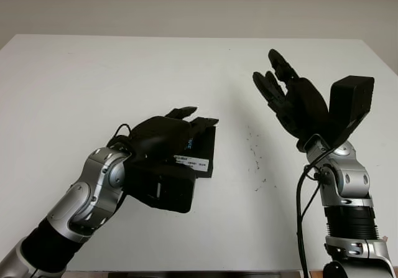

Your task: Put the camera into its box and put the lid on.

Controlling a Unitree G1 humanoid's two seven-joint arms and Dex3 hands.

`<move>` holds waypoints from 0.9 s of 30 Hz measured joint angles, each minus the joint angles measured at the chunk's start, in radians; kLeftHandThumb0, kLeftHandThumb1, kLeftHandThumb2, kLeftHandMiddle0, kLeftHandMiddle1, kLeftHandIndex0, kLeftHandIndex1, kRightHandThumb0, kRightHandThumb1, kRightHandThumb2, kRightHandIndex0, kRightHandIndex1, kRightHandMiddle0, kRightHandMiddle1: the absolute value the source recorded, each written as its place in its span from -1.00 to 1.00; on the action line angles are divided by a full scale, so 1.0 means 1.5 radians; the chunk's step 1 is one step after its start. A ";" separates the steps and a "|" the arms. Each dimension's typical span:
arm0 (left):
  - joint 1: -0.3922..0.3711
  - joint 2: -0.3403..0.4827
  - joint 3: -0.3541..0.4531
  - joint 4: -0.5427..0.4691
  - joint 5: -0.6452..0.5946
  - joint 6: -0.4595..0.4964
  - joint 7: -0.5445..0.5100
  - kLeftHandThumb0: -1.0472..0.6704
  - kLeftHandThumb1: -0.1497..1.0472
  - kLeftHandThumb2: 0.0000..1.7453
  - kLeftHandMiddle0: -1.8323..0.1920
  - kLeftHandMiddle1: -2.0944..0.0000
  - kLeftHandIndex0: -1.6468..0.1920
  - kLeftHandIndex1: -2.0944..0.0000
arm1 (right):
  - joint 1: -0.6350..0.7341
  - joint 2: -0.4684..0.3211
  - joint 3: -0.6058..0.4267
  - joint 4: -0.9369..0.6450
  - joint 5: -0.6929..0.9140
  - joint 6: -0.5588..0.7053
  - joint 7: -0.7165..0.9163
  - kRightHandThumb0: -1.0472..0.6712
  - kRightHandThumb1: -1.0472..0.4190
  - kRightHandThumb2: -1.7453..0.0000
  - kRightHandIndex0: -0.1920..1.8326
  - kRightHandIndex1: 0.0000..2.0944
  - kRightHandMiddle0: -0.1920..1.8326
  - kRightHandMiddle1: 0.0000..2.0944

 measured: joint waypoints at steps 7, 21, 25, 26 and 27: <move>0.006 -0.037 0.021 0.000 -0.027 0.040 -0.010 -0.44 1.00 -0.78 0.72 0.96 0.75 0.93 | 0.000 0.000 0.000 0.000 0.002 0.000 0.000 -0.45 -1.00 0.79 -0.98 -0.95 -0.89 -0.91; 0.006 -0.058 0.036 -0.025 -0.045 0.117 -0.033 -0.45 1.00 -0.71 0.80 0.97 0.80 0.95 | 0.000 0.000 0.001 0.000 0.000 0.000 -0.003 -0.45 -1.00 0.79 -0.97 -0.95 -0.89 -0.92; 0.007 -0.049 0.030 -0.026 -0.026 0.104 -0.033 -0.46 1.00 -0.68 0.80 0.96 0.79 0.95 | 0.000 0.000 0.001 0.001 -0.001 0.000 0.000 -0.43 -1.00 0.78 -0.98 -0.95 -0.89 -0.92; 0.008 -0.045 0.030 -0.026 -0.021 0.102 -0.034 -0.46 1.00 -0.68 0.80 0.96 0.79 0.95 | 0.000 0.000 0.000 0.001 -0.001 0.000 0.000 -0.43 -1.00 0.78 -0.98 -0.95 -0.89 -0.93; 0.008 -0.043 0.030 -0.026 -0.016 0.100 -0.035 -0.46 1.00 -0.68 0.80 0.95 0.78 0.94 | 0.000 0.000 0.000 0.001 -0.001 0.000 0.000 -0.43 -1.00 0.78 -0.98 -0.95 -0.89 -0.93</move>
